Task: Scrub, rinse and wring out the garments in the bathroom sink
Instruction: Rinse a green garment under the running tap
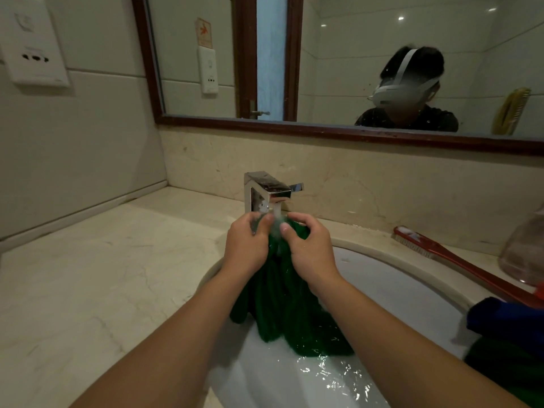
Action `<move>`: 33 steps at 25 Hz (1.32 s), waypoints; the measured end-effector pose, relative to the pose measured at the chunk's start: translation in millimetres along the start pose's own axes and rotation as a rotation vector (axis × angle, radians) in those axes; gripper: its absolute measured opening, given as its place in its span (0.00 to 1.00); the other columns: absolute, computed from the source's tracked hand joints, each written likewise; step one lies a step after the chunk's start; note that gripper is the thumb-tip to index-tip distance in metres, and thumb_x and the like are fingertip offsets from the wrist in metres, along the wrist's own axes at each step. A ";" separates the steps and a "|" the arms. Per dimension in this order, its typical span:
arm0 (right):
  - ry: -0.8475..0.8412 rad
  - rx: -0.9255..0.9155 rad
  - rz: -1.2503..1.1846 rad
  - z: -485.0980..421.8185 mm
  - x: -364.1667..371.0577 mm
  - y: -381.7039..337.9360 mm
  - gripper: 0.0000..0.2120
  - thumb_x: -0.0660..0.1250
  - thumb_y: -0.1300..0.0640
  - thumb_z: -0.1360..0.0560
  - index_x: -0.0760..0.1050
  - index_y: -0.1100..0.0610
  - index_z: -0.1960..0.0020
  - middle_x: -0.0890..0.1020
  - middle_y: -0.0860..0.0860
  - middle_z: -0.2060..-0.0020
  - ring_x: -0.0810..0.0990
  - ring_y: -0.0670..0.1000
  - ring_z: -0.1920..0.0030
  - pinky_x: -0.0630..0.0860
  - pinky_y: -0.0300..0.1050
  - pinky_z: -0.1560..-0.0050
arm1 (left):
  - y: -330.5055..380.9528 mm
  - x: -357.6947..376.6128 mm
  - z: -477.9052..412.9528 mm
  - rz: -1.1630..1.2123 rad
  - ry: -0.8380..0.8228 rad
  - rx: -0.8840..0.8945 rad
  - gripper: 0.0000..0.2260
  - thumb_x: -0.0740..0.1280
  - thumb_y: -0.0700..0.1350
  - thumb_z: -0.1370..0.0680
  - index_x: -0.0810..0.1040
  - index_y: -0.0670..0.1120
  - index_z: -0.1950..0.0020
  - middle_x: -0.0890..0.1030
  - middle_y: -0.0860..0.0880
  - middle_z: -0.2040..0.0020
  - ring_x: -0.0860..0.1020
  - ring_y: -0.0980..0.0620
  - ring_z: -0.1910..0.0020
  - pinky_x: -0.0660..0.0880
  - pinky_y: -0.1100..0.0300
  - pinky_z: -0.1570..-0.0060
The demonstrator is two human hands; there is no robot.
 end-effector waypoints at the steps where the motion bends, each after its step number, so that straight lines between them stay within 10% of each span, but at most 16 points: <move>1: 0.026 0.014 0.041 0.3 -0.3 1.6 0.10 0.69 0.53 0.19 0.77 0.44 0.39 0.79 0.40 0.45 0.77 0.44 0.41 0.75 0.44 0.39 | -3.7 -1.2 -0.4 0.012 0.016 -0.027 0.10 0.64 0.53 0.17 0.80 0.49 0.46 0.83 0.52 0.53 0.82 0.55 0.54 0.79 0.57 0.54; 5: 0.133 0.000 0.376 5.4 -3.2 -0.3 0.07 0.63 0.44 0.18 0.79 0.42 0.43 0.77 0.40 0.46 0.70 0.43 0.41 0.68 0.53 0.34 | -11.5 -5.8 1.3 0.034 0.101 -0.082 0.10 0.62 0.53 0.16 0.79 0.49 0.46 0.83 0.50 0.53 0.81 0.53 0.54 0.76 0.58 0.58; 11: -0.116 0.104 0.097 13.1 25.6 15.6 0.15 0.58 0.44 0.15 0.76 0.45 0.32 0.81 0.45 0.41 0.79 0.47 0.40 0.78 0.51 0.37 | -7.0 19.7 15.9 0.393 -0.197 -0.336 0.16 0.54 0.53 0.14 0.80 0.50 0.43 0.84 0.45 0.47 0.82 0.49 0.46 0.77 0.58 0.54; 18: -0.043 0.113 0.002 8.2 17.5 12.5 0.11 0.61 0.54 0.15 0.76 0.48 0.35 0.82 0.46 0.45 0.81 0.47 0.45 0.81 0.53 0.40 | 4.0 3.4 5.6 -0.106 -0.154 0.138 0.11 0.63 0.47 0.16 0.84 0.53 0.43 0.84 0.56 0.51 0.81 0.57 0.50 0.78 0.57 0.47; 27: -0.118 0.211 -0.320 1.4 5.0 7.8 0.08 0.66 0.61 0.19 0.83 0.55 0.43 0.86 0.57 0.50 0.86 0.59 0.48 0.83 0.58 0.44 | -5.4 18.9 3.5 0.134 -0.265 -0.029 0.12 0.58 0.51 0.14 0.80 0.51 0.41 0.82 0.50 0.48 0.81 0.51 0.47 0.77 0.52 0.45; 33: 0.054 0.085 -0.018 4.3 -3.9 8.6 0.04 0.66 0.54 0.17 0.80 0.50 0.47 0.84 0.48 0.54 0.83 0.50 0.51 0.82 0.54 0.46 | -2.7 10.2 2.8 0.090 -0.126 -0.070 0.08 0.63 0.48 0.16 0.76 0.56 0.37 0.78 0.59 0.48 0.77 0.59 0.49 0.78 0.55 0.43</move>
Point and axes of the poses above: each hand's wrist, its own z-axis away from the middle knuckle, its own x-axis out of the palm, y = z × x, the point moved 6 cm from there along -z, towards the middle knuckle
